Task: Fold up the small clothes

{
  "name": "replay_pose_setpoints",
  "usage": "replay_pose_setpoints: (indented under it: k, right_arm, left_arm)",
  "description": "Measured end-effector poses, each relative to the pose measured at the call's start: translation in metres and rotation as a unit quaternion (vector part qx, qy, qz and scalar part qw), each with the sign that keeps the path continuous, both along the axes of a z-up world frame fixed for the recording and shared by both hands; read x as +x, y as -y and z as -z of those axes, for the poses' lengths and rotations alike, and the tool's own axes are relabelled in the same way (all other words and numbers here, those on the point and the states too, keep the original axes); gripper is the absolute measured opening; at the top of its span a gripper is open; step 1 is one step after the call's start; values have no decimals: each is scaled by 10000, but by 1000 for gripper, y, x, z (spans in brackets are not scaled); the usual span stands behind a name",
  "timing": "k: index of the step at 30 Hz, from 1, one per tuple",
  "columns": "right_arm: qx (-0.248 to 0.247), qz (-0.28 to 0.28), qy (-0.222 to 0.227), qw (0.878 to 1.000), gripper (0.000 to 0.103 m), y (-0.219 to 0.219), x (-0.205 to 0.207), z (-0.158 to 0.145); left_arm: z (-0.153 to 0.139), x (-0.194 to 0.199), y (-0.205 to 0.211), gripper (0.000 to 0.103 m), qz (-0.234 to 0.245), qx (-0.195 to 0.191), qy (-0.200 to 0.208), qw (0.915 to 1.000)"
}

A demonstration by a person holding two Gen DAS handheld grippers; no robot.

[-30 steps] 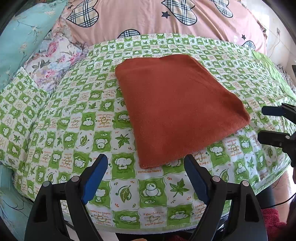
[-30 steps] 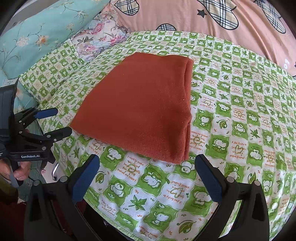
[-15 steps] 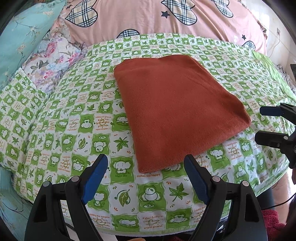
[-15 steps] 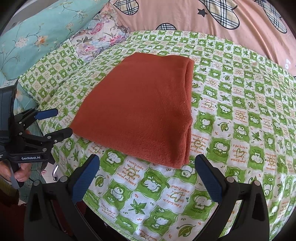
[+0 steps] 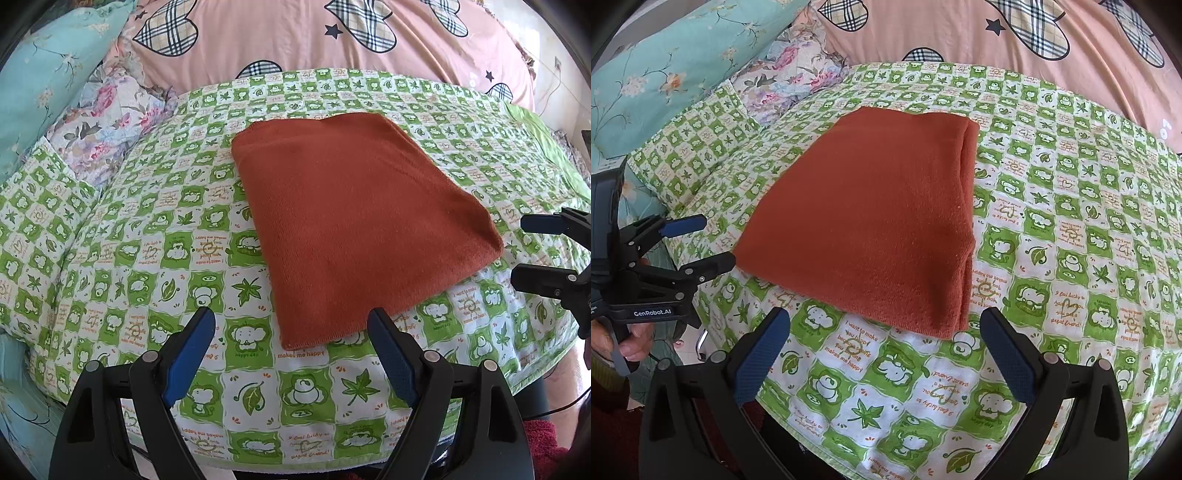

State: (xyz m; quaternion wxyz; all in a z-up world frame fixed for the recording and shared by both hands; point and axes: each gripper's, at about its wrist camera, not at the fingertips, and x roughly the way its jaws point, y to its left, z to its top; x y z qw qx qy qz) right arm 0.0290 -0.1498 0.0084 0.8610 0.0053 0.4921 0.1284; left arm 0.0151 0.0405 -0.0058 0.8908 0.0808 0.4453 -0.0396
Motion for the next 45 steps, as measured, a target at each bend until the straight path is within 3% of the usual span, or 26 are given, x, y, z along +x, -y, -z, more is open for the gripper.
replay_pose_setpoints:
  k: [45]
  right_arm:
    - [30, -75, 103, 9999, 102, -5, 8, -12]
  left_arm:
    - [-11, 5, 4, 85, -85, 17, 122, 9999]
